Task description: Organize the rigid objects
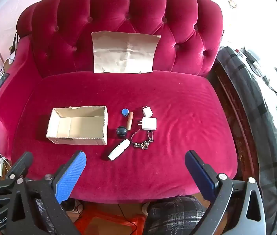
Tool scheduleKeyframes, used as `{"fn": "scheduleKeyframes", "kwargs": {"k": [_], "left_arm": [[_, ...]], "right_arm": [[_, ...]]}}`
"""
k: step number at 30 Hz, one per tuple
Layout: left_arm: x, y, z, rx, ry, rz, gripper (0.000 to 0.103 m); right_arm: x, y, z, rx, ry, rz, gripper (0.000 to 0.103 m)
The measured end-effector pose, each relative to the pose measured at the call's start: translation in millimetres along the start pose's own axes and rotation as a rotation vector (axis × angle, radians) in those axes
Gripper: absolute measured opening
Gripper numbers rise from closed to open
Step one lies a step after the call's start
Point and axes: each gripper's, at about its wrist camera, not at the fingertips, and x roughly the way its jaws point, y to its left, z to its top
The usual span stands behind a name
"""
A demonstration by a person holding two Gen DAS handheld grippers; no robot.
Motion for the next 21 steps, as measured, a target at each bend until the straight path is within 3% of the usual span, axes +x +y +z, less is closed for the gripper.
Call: {"fn": "scheduleKeyframes", "kwargs": {"k": [21], "left_arm": [[-0.3,-8.7,2.6,0.018,-0.005,-0.005,0.103]], "right_arm": [[2.7,-5.7,3.9,0.003,-0.002,-0.005,0.103]]}}
